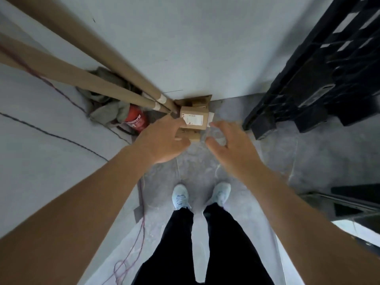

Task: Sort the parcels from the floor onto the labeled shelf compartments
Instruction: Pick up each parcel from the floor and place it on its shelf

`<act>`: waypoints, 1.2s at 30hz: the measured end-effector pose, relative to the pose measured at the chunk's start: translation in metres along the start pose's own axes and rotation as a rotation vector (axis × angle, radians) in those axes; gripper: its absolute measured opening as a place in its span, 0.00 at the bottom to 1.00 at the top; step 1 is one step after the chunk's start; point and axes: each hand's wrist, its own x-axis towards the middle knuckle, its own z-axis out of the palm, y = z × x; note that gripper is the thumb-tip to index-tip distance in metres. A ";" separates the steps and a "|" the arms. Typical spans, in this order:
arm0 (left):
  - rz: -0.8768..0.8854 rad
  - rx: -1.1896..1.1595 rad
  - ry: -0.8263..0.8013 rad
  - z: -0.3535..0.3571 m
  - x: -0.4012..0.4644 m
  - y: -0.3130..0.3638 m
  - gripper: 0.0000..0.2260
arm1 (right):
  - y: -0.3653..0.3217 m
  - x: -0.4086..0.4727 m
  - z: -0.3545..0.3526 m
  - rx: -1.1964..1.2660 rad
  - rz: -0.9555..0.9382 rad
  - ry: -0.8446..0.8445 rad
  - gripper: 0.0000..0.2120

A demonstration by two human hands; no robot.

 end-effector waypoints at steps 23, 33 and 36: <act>-0.362 -0.108 -0.152 0.218 0.384 -0.166 0.21 | 0.249 0.365 0.221 -0.027 0.267 -0.160 0.26; -0.477 -0.238 -0.152 0.302 0.471 -0.249 0.11 | 0.318 0.445 0.323 0.163 0.344 0.065 0.34; -0.465 -0.454 -0.158 0.321 0.482 -0.254 0.17 | 0.333 0.458 0.329 0.214 0.347 0.094 0.32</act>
